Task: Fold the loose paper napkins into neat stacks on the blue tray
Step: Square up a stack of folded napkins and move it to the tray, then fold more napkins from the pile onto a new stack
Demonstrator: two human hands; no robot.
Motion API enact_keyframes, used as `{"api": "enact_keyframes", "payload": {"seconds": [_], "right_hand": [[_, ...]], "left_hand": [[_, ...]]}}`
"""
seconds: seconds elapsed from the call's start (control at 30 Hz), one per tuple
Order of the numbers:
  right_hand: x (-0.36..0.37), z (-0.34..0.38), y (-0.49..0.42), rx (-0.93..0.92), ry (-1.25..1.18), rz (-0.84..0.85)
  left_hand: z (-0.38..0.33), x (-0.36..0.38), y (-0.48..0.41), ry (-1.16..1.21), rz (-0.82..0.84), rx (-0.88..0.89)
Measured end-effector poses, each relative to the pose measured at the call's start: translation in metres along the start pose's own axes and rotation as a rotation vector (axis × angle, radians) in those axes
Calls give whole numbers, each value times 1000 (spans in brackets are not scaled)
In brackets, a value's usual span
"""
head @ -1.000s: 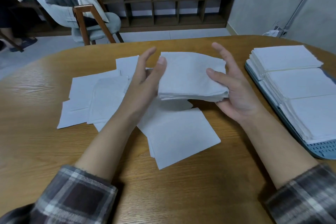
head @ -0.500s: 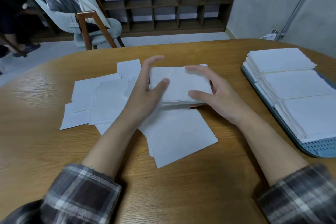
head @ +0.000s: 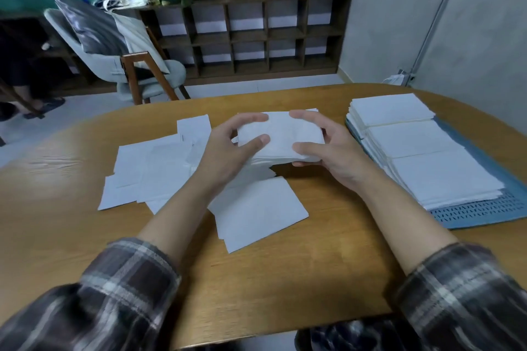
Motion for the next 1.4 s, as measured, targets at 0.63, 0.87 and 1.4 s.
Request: {"api": "enact_keyframes", "payload": {"seconds": [0.63,0.87,1.4], "right_hand": [[-232,25,43,46,326,-396],[-269,1,34,133,456,-452],[-255,22,34,19,852,-368]], "left_hand": [[-68,183,-19,144,197,-106],[-57,221,-34,135,215,-173],[-78,229,-37,-339,84,196]]}}
Point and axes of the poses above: each hand's wrist, its own y-axis away from the middle knuckle, its own x-axis out of the palm, z = x × y, the point moved 9 cm from there along -y, towards the middle knuckle, and after that the axes turned 2 degrees about -z, right-handed, at the moved point
